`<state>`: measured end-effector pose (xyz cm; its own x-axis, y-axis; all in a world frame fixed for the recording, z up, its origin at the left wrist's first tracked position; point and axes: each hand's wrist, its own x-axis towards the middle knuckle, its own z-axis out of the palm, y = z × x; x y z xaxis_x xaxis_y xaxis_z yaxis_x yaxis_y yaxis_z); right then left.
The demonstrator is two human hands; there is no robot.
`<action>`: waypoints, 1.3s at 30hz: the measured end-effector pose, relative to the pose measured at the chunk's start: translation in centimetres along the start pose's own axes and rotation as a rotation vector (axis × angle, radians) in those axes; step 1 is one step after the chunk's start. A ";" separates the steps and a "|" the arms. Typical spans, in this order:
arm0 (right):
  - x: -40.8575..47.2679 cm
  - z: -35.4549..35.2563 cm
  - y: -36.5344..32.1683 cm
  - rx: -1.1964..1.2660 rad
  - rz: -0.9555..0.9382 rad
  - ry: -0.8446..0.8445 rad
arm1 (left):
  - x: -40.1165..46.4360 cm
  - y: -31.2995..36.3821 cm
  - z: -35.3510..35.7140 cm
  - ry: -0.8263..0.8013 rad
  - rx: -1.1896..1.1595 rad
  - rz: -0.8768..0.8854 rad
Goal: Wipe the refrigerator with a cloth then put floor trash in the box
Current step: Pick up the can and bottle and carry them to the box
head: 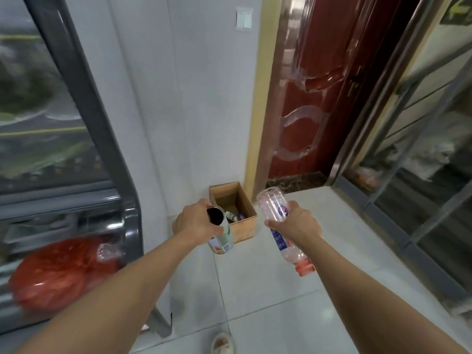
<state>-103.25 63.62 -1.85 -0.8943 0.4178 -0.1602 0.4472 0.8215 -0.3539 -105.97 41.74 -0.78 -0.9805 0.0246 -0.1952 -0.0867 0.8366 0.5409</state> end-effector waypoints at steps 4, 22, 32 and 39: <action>9.1 0.4 -2.5 -0.029 0.000 -0.015 | 9.6 1.4 0.9 -0.002 -0.035 -0.025; 43.0 4.6 -10.7 0.006 -0.085 -0.231 | 41.1 5.5 5.6 -0.013 -0.061 -0.181; 60.1 14.1 -11.0 0.030 -0.117 -0.447 | 54.8 5.8 15.2 -0.038 -0.078 -0.417; 67.8 26.4 -8.9 0.070 -0.059 -0.553 | 62.4 0.7 24.8 -0.031 -0.016 -0.495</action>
<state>-168.32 74.39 -33.94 -0.8018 0.0904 -0.5907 0.4106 0.8015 -0.4346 -162.79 57.47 -32.89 -0.8151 -0.3569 -0.4563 -0.5436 0.7433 0.3898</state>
